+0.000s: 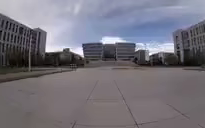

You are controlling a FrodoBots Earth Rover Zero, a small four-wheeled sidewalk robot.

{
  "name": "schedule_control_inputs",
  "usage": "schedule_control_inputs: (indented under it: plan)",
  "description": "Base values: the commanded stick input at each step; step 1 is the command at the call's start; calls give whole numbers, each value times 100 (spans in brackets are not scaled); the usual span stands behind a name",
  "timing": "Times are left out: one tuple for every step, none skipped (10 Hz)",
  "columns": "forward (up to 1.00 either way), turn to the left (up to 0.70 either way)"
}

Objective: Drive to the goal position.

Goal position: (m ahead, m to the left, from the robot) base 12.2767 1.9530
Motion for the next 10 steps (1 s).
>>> schedule_control_inputs:
  plan:
    - [85, 3]
    - [85, 2]
    - [85, 2]
    - [85, 2]
    - [85, 2]
    - [85, 2]
    - [85, 2]
    - [85, 2]
    - [85, 2]
    - [85, 2]
